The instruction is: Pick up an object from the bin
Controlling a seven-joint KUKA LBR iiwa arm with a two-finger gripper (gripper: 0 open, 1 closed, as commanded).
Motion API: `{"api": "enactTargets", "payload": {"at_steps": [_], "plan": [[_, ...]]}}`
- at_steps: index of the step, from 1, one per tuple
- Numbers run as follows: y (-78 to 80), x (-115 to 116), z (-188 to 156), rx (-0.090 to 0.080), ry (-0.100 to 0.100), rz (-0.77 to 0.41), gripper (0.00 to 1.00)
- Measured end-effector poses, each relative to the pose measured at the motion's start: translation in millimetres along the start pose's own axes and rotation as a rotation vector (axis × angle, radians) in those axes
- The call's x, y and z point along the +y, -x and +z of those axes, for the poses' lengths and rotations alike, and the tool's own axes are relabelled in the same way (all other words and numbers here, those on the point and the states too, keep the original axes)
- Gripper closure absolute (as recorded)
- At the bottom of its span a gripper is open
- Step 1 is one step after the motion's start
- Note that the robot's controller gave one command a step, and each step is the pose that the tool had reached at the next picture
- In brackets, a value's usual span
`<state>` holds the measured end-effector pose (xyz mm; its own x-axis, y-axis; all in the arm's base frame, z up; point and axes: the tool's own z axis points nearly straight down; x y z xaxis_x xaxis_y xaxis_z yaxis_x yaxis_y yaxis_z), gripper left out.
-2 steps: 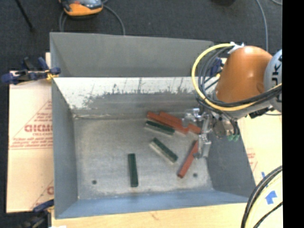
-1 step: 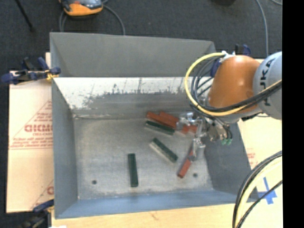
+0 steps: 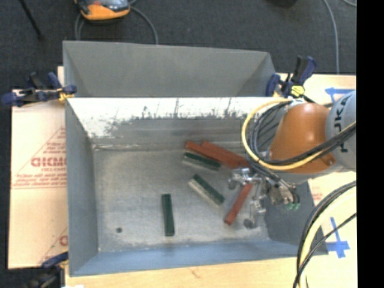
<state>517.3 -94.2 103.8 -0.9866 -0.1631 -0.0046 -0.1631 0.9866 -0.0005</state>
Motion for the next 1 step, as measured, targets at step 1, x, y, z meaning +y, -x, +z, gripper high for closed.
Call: {"api": "enactTargets", "payload": {"at_steps": [1], "plan": [[41.9,19.6,21.6,0.0,0.0,0.114,1.0]]}}
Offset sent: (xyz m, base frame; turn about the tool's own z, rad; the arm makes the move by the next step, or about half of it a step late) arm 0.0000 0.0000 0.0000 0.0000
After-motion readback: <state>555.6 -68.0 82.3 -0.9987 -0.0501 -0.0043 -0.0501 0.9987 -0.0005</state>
